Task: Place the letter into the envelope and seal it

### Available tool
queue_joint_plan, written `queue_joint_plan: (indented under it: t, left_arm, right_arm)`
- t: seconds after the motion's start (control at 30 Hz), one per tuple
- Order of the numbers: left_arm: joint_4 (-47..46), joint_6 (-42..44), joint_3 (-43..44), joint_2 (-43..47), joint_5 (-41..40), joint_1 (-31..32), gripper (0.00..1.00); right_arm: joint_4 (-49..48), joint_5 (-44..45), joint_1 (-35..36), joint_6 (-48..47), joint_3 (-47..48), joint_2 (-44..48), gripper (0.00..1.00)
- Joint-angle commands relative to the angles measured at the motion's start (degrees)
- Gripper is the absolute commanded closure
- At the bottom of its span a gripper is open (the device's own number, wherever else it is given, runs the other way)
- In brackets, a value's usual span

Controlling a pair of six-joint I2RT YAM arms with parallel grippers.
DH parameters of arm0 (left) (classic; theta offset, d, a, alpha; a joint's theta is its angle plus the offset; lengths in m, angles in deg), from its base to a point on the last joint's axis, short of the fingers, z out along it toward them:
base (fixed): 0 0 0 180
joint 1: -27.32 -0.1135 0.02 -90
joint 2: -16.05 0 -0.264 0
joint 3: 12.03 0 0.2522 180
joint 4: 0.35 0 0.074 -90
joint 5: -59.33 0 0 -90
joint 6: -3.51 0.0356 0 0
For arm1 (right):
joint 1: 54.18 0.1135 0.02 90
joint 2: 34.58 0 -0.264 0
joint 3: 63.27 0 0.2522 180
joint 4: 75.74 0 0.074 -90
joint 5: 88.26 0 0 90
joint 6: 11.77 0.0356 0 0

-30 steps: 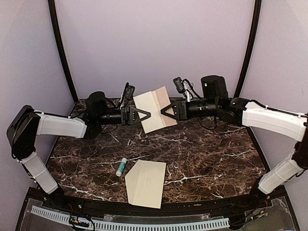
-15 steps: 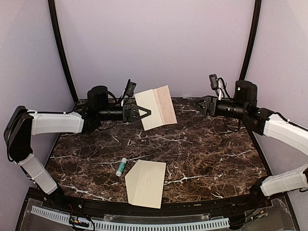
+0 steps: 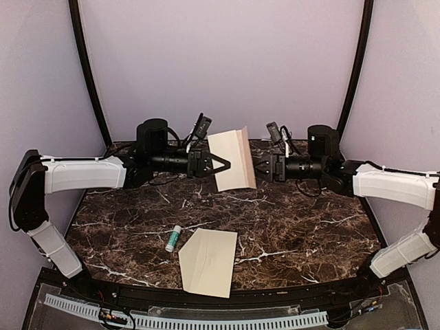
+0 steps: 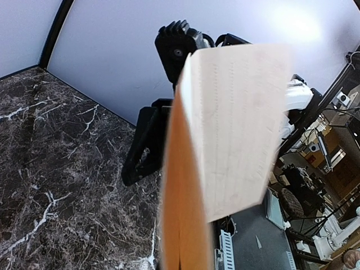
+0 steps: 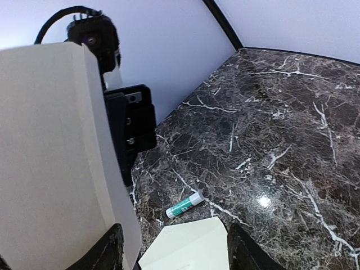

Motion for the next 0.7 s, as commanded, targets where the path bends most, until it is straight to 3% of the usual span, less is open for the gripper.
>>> queue_joint_plan:
  t: [0.0, 0.33, 0.67]
  left_arm:
    - [1.82, 1.28, 2.31, -1.15, -0.51, 0.86, 1.0]
    - [4.63, 2.59, 4.56, -2.19, -2.67, 1.76, 1.0]
    - [3.33, 3.37, 5.01, -2.58, 1.46, 2.96, 1.0]
  right_arm:
    - [-6.88, -4.54, 1.26, 0.31, 1.06, -0.42, 0.41]
    - [-7.69, -5.08, 1.74, -0.55, -0.32, 1.19, 0.41]
    - [-11.92, -9.5, 1.73, 0.3, -0.12, -2.75, 0.45]
